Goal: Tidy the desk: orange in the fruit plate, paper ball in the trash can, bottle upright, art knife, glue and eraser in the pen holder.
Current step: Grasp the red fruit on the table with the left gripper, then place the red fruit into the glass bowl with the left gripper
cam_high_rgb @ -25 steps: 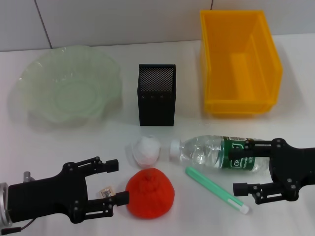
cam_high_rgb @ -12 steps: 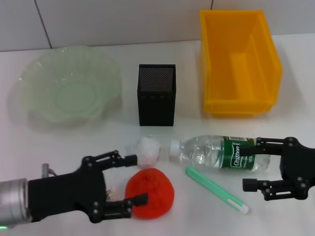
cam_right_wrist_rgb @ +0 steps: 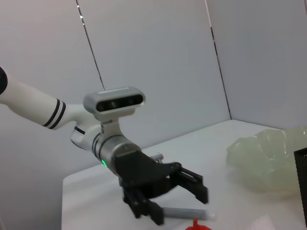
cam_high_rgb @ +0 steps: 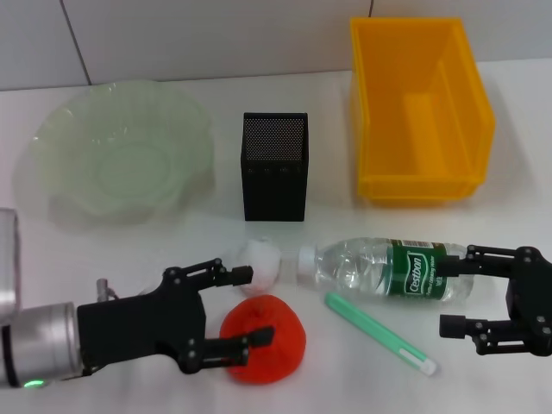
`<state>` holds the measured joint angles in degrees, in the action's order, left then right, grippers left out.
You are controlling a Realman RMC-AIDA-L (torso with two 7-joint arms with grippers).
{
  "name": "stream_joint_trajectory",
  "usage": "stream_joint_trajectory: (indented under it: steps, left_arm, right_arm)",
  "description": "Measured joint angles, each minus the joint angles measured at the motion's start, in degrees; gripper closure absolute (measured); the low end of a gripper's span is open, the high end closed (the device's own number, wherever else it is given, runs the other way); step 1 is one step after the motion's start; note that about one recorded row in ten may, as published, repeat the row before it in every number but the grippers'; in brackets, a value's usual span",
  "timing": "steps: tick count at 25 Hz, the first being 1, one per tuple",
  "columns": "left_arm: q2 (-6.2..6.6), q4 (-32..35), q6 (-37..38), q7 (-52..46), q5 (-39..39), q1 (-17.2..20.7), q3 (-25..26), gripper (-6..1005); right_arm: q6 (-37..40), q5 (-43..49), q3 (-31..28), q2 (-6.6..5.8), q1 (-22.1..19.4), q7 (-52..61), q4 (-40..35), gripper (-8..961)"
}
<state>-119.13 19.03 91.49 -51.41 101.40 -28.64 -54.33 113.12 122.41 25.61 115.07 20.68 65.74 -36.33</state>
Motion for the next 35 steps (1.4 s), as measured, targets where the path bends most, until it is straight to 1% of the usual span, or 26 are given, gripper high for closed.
stream_joint_trajectory:
  steps: [5, 18, 21, 25, 28, 30, 33, 35]
  left_arm:
    - [-0.03, -2.9, -5.4, 0.9, 0.0, -1.7, -0.6, 235]
    - [-0.05, -4.0, -9.3, 0.9, 0.1, -1.9, -3.8, 247]
    - [-0.05, -4.0, -10.1, 1.1, -0.4, -1.6, -3.8, 250]
    - [-0.05, -4.0, -9.6, 1.1, -1.0, -1.4, -4.3, 442]
    - [-0.05, -3.9, -9.4, 1.1, -0.9, -1.4, -4.5, 566]
    - [-0.05, -3.7, -8.5, 1.1, -0.9, -1.4, -5.4, 649]
    - [-0.03, -3.5, -7.1, 1.2, -0.9, -1.2, -5.3, 780]
    - [0.24, -1.9, -3.2, 2.0, -2.1, -0.2, -5.1, 804]
  right_arm:
    - [-0.1, 0.0, 0.0, 0.08, -0.1, 0.0, 0.1, 180]
    - [-0.1, -0.1, -0.1, 0.4, -0.1, 0.0, 0.1, 181]
    - [0.0, -0.2, -0.1, 0.41, -0.1, 0.0, 0.1, 182]
    - [0.0, -0.2, -0.1, 0.41, -0.1, 0.2, 0.1, 182]
    - [0.4, -0.2, -0.1, 0.41, -0.1, 0.2, 0.0, 182]
    - [0.5, -0.2, -0.1, 0.41, -0.2, 0.2, 0.0, 183]
    - [0.6, -0.2, -0.2, 0.42, -0.3, 0.2, 0.0, 183]
    - [0.6, -0.2, -0.2, 0.45, -0.4, 0.2, 0.0, 183]
